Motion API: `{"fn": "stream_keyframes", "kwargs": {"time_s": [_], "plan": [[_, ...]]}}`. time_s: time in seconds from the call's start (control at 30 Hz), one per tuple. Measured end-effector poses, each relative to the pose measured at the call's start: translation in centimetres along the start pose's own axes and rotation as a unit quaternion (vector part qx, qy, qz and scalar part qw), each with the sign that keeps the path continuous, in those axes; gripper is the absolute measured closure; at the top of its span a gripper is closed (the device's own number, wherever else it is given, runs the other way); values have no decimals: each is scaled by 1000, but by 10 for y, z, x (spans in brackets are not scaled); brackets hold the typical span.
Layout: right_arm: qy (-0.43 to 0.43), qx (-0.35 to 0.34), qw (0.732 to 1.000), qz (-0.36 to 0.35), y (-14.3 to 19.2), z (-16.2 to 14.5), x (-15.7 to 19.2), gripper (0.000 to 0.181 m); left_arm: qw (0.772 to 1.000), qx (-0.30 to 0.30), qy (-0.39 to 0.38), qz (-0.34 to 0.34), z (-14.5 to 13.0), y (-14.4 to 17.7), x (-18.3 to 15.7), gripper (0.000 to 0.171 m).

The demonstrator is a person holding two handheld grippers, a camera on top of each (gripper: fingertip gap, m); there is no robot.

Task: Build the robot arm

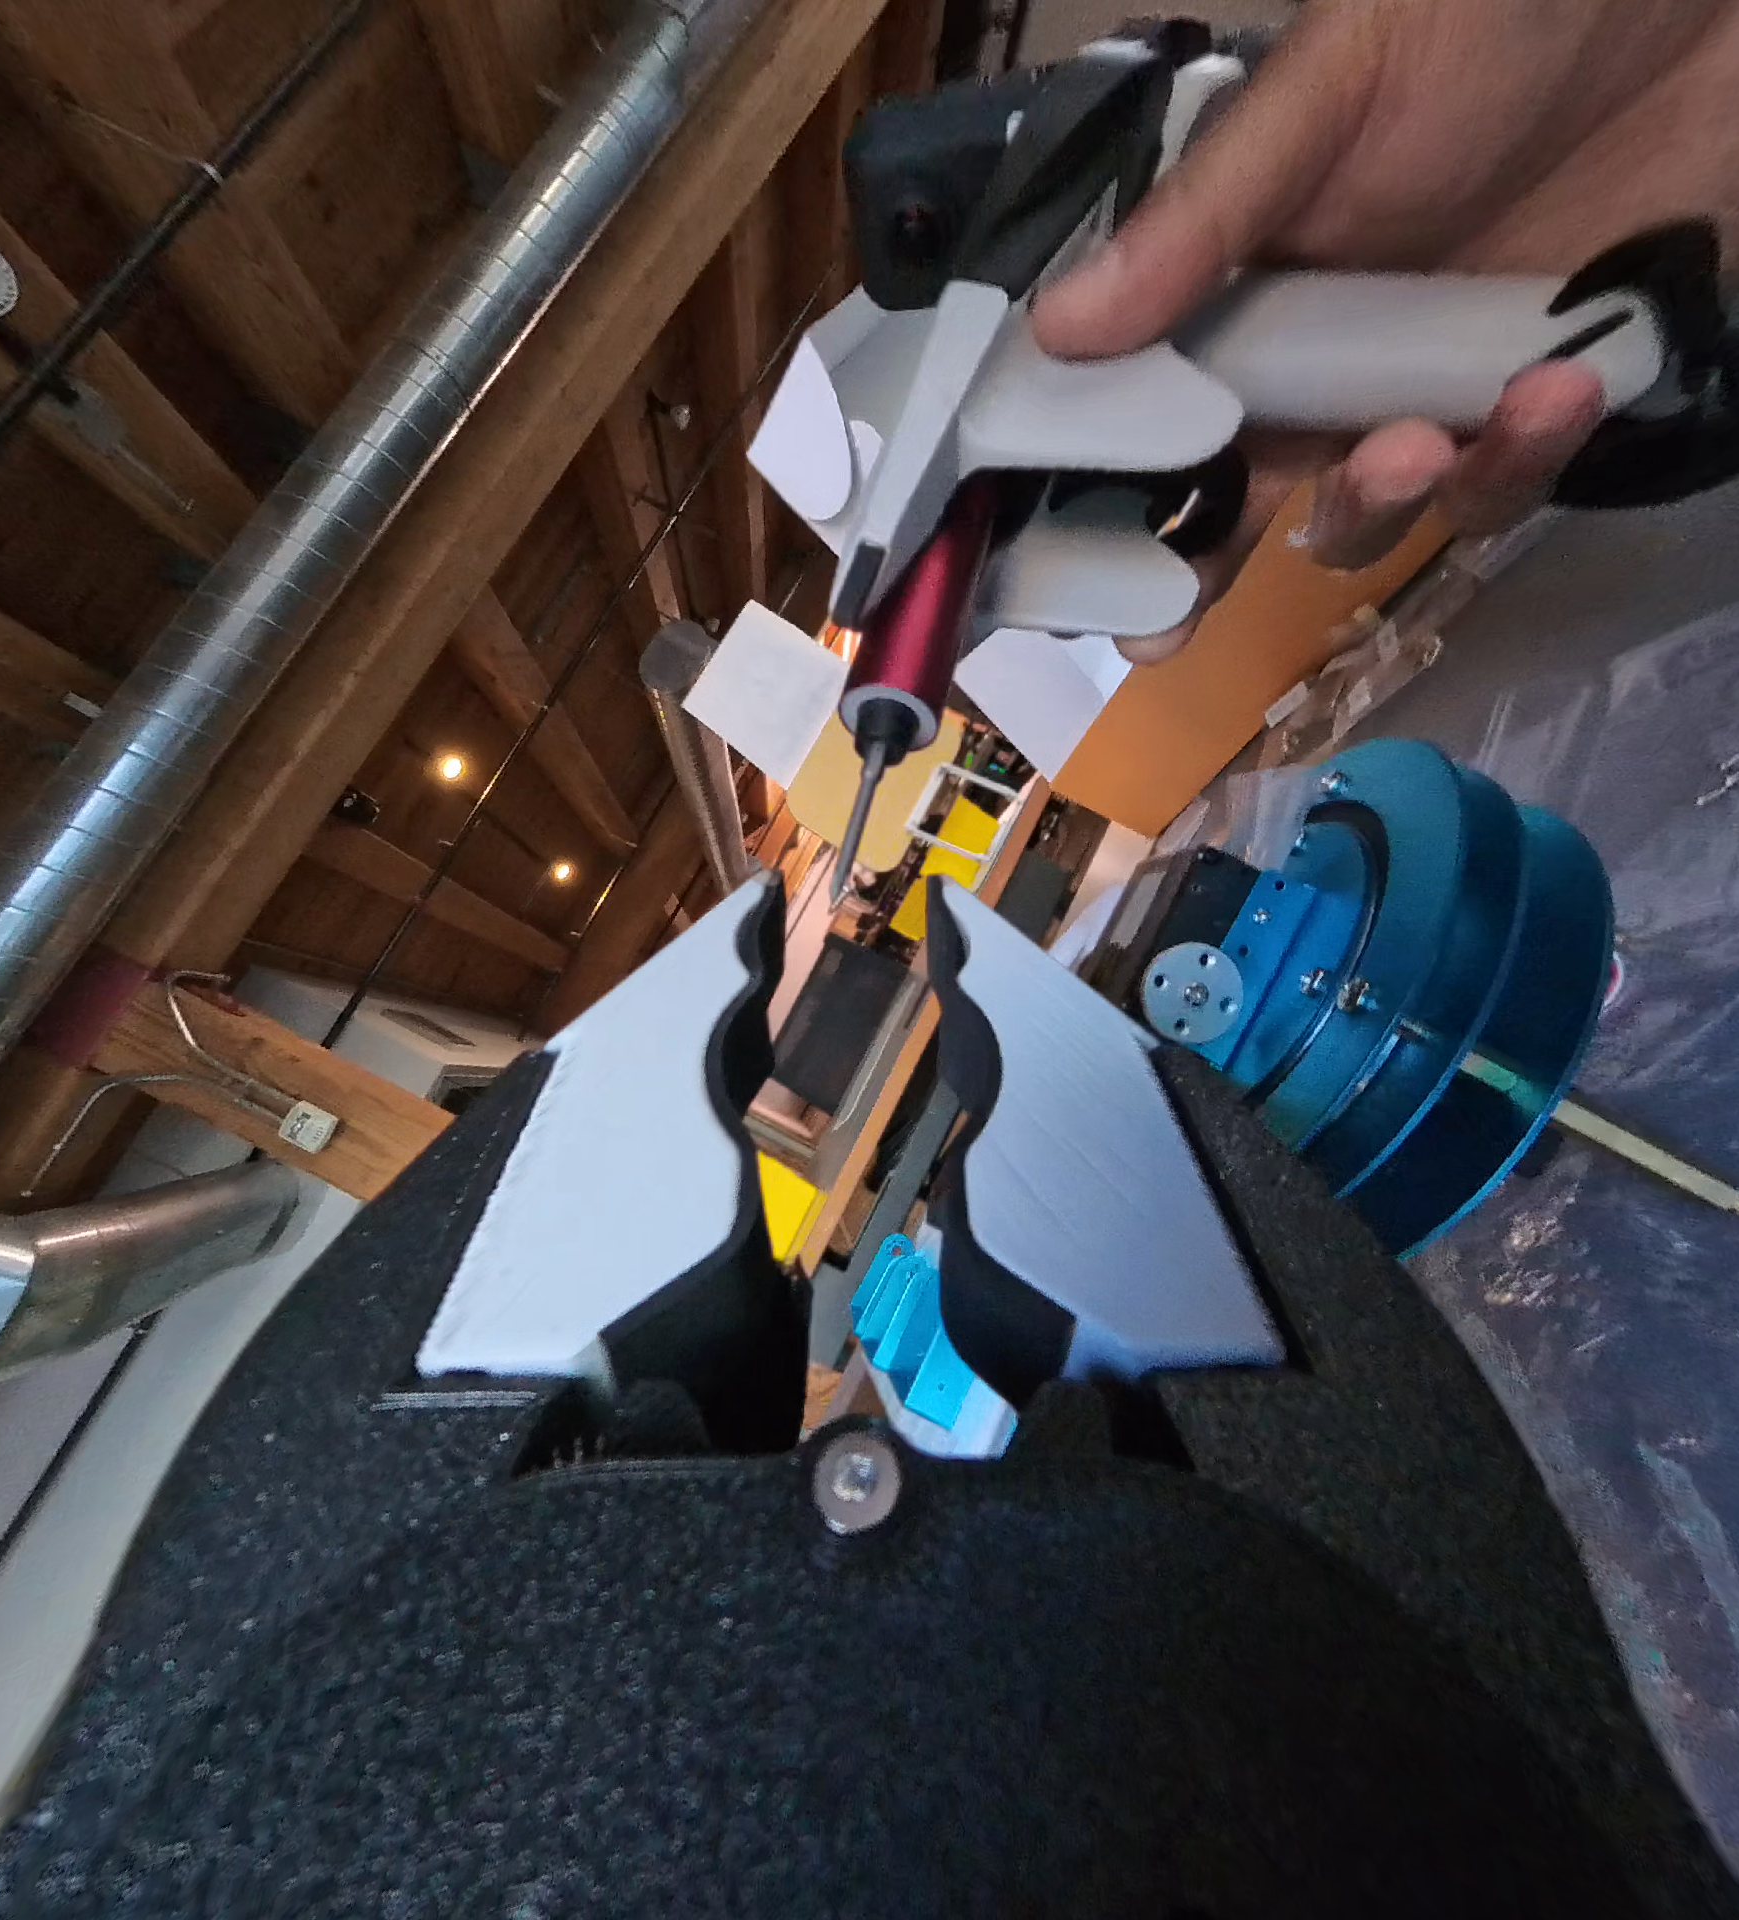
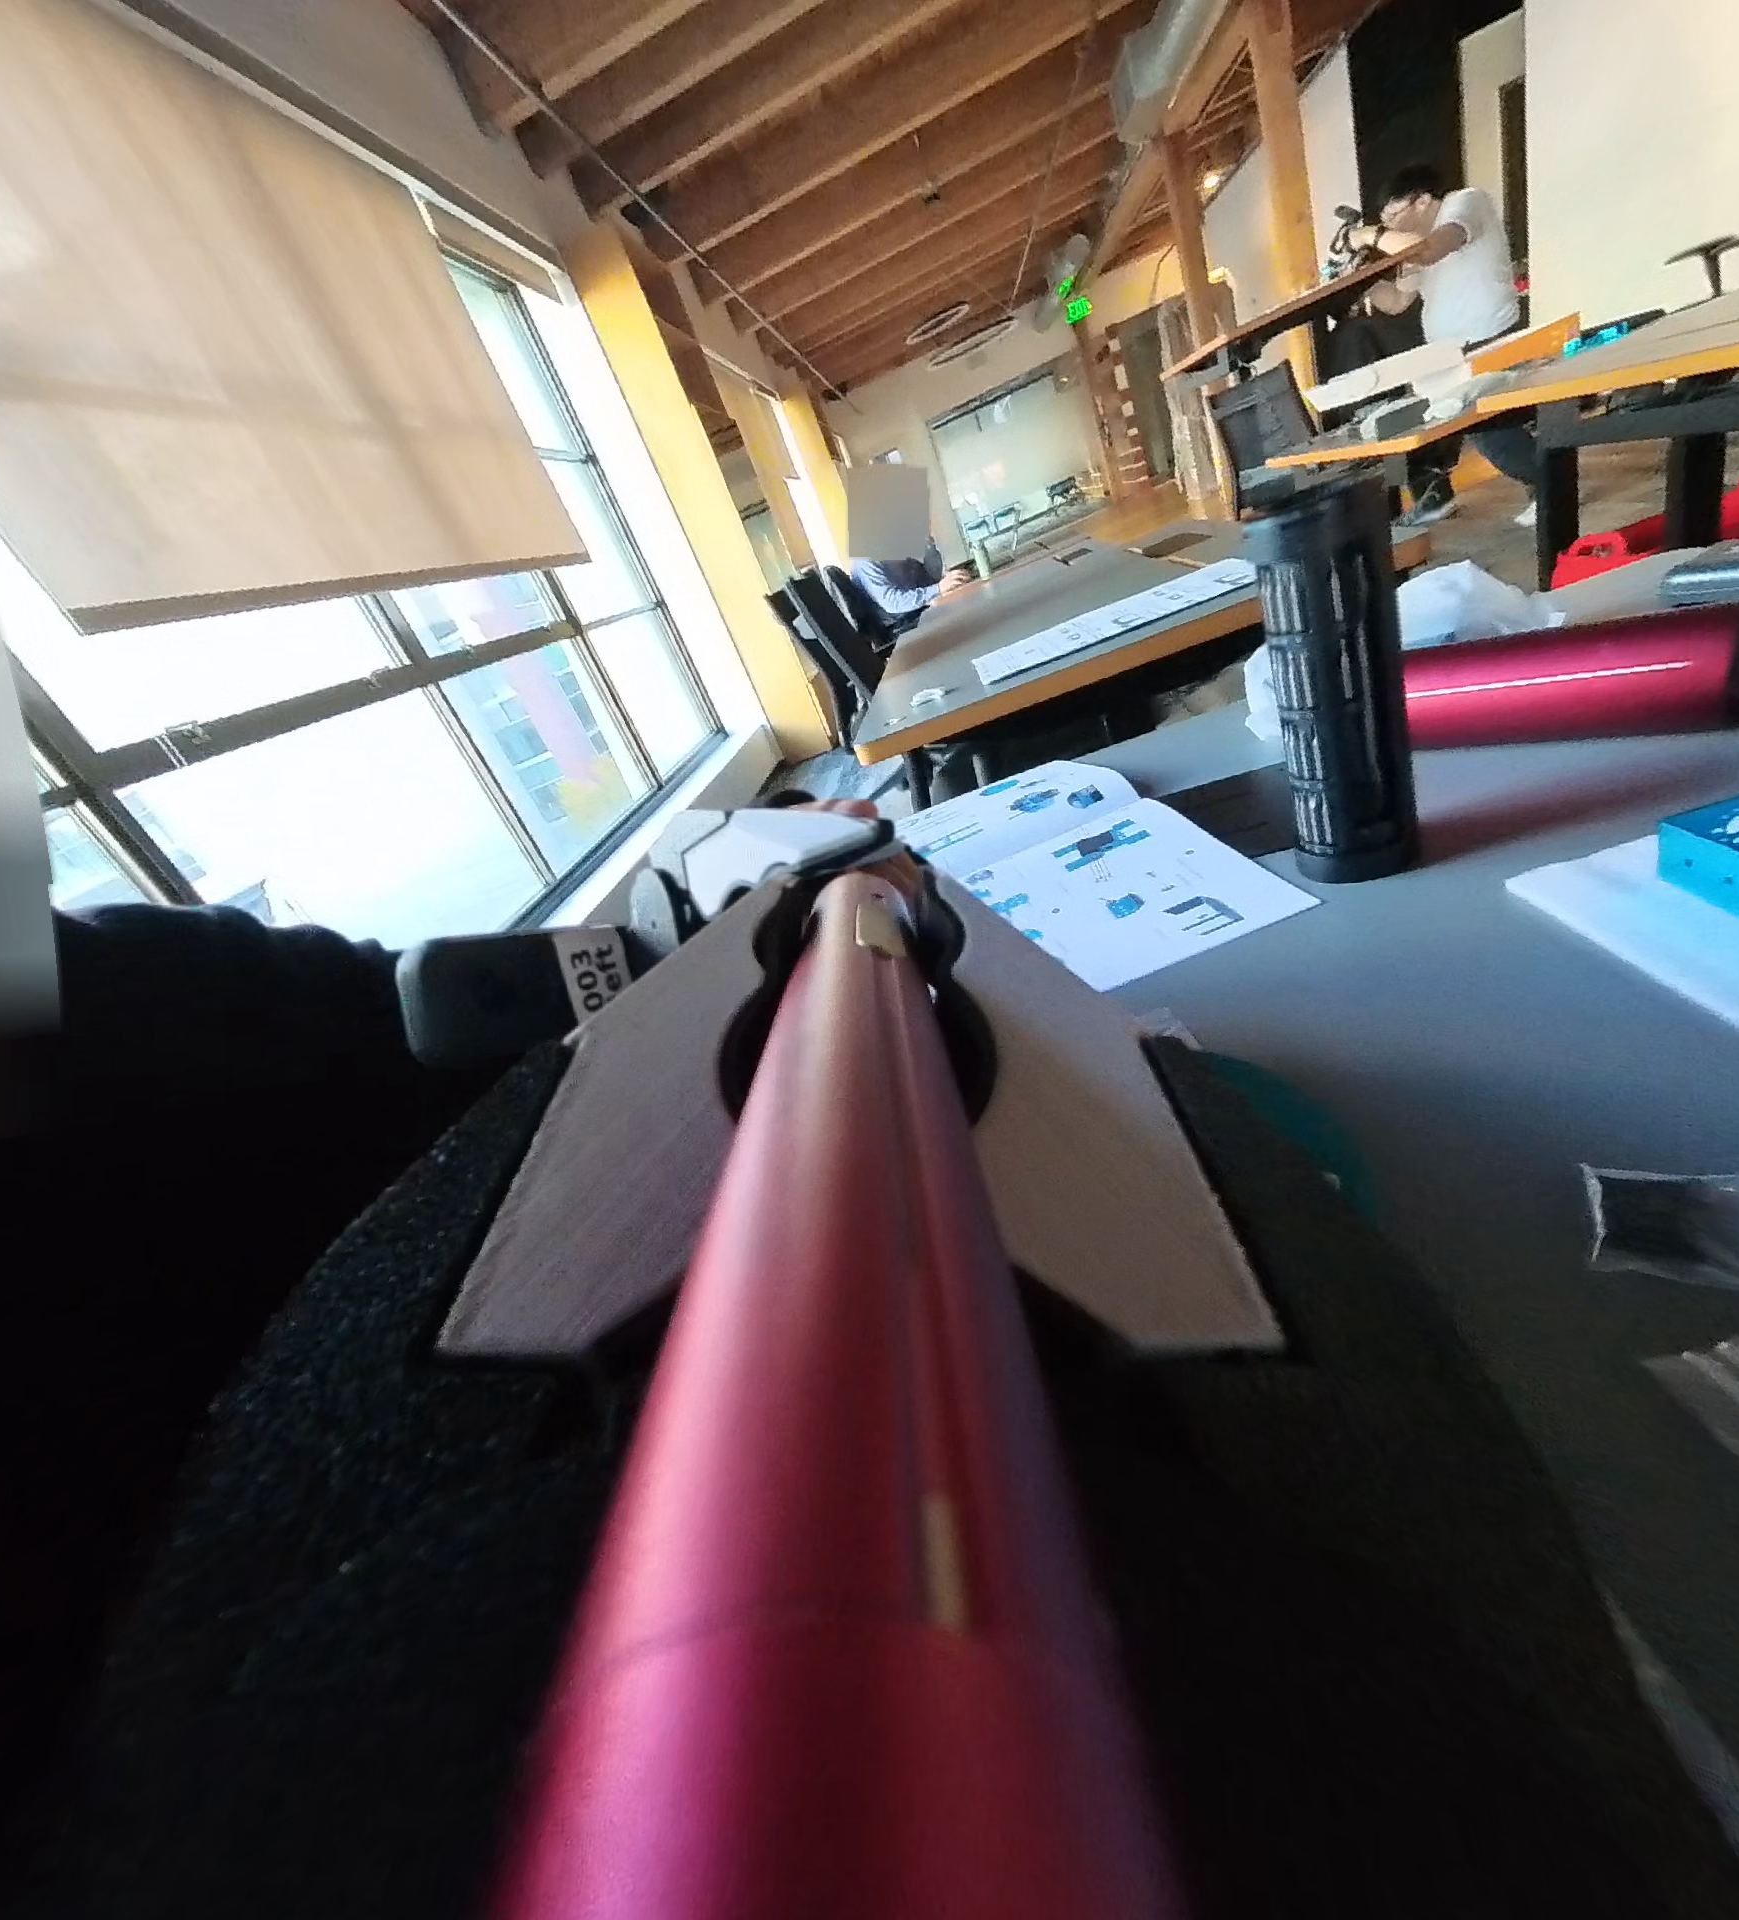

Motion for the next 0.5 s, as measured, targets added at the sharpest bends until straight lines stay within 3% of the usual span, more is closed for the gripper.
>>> {"fn": "stream_keyframes", "kwargs": {"time_s": [0.3, 0.5], "plan": [[-36, 8, 999, -11, 12, -9, -11, 161, 997, 10, -80, 20, -4, -1, -11, 155], [-38, 21, 999, -16, 15, -10, -14, 160, 995, 14, -94, 14, -4, -3, -17, 156]]}}
Point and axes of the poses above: each gripper's, where its closed fingertips meet, y back along the fingers, z out of its top, x = y × z across the jaws, the point moved 3 cm from there along y, back along the fingers, and after that the axes turned 13 degrees about -z, right-handed, at the moved point
